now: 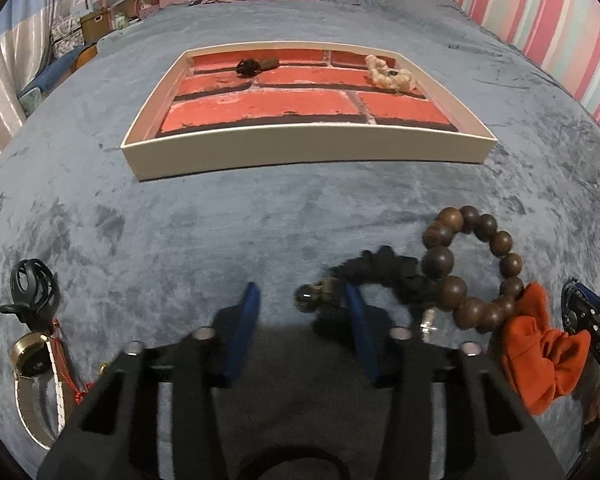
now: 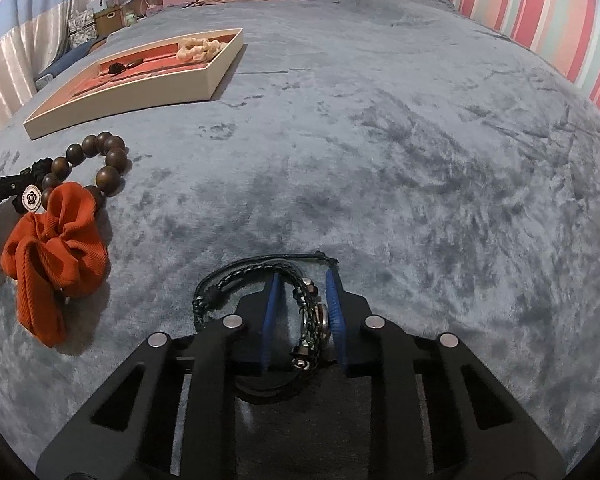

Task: Organize jewelry
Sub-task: 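Grasp the black braided cord bracelet with the right tool while the left tool grasps the black beaded bracelet, then carry both bracelets into the tray and open both tools to release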

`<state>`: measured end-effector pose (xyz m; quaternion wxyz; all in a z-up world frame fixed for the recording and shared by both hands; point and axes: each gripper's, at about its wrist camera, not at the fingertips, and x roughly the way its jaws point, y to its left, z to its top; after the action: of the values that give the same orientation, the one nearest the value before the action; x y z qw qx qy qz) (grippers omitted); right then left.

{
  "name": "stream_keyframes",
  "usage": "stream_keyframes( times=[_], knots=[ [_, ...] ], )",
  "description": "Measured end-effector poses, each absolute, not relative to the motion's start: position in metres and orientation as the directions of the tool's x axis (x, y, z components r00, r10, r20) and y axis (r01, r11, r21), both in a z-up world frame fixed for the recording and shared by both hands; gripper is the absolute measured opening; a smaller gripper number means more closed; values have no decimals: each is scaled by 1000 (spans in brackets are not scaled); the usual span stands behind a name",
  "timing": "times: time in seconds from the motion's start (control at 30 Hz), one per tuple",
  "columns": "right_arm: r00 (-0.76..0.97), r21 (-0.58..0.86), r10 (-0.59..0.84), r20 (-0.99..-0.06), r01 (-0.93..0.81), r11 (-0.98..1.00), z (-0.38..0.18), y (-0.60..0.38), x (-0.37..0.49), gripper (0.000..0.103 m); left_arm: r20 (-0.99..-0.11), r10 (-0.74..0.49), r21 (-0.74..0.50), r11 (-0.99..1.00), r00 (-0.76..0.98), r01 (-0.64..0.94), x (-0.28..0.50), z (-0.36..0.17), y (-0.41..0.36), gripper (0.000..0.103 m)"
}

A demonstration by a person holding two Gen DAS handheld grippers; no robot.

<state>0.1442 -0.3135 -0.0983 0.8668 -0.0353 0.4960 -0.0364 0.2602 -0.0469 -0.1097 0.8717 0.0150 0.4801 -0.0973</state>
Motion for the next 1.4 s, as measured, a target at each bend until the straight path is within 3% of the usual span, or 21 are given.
stream_keyframes(
  times=[0.07, 0.2, 0.97, 1.4],
  knots=[
    [506, -94, -95, -857, 27, 995, -98, -313, 144, 22, -838, -159, -68, 980, 522, 189, 258, -109, -49, 24],
    [514, -90, -88, -853, 21, 996, -95, -311, 146, 16, -834, -166, -75, 979, 525, 190, 258, -109, -47, 21],
    [609, -33, -4, -793, -37, 999, -46, -280, 241, 15, -786, -216, -128, 974, 579, 189, 289, -68, -18, 20],
    [608, -5, 48, -792, -85, 996, -34, -241, 341, 15, -764, -199, -121, 979, 613, 167, 366, -41, -7, 20]
  ],
)
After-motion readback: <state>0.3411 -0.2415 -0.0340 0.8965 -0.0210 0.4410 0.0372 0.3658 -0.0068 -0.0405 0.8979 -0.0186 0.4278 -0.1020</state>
